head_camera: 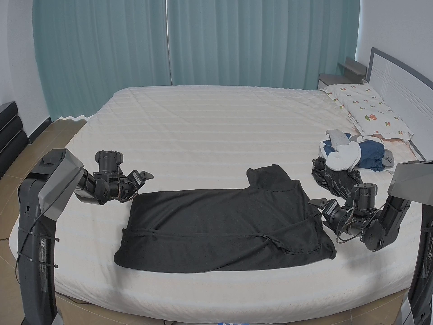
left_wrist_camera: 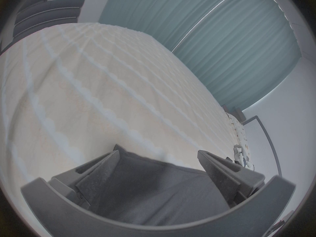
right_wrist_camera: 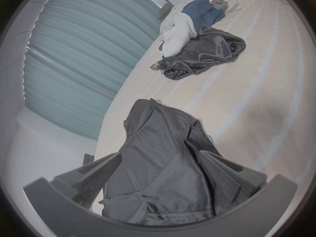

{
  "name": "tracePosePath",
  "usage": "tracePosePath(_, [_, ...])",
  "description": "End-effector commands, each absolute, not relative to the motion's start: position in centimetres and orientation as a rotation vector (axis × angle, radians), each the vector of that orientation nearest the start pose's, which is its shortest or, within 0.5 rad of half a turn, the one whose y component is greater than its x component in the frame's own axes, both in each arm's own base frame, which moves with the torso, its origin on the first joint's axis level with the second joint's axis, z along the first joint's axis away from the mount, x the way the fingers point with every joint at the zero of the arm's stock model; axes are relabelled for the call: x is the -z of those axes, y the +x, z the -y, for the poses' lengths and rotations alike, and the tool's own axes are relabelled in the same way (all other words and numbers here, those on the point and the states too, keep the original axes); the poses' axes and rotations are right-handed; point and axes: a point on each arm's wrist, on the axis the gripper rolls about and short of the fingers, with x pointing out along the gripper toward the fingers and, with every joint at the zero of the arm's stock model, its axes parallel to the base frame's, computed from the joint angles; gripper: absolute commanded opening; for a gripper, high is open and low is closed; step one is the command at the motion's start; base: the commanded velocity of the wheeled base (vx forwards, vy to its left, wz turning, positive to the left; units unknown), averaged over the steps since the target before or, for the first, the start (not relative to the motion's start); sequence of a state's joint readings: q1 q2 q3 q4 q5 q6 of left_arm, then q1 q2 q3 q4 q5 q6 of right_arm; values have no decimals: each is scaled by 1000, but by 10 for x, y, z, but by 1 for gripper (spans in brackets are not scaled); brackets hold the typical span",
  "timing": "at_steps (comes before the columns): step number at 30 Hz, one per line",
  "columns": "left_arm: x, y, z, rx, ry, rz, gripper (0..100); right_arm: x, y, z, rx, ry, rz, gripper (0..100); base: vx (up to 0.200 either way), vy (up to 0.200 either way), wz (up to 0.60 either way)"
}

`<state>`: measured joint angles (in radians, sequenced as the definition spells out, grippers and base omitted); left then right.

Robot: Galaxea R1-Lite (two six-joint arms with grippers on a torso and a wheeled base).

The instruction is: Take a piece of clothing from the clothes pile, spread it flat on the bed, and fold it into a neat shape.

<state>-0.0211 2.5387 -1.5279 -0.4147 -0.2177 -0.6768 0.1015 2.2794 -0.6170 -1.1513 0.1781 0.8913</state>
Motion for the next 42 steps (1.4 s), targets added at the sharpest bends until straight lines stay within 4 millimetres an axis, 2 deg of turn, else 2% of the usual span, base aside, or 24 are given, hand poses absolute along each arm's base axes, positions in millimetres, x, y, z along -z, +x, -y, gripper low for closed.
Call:
tracePosePath(1, [14,489,16,19,-708,-648,100,4,340,-40,-28,884,-604,100,0,0,0])
tracePosePath(19, [21,487,11,6,-692,-651,100,5,340,-40,-28,882,-609,100,0,0,0])
tracePosePath(42, [28,483,13,-7,-648,-625,100,4,343,-42,-37,878,-599,100,0,0,0])
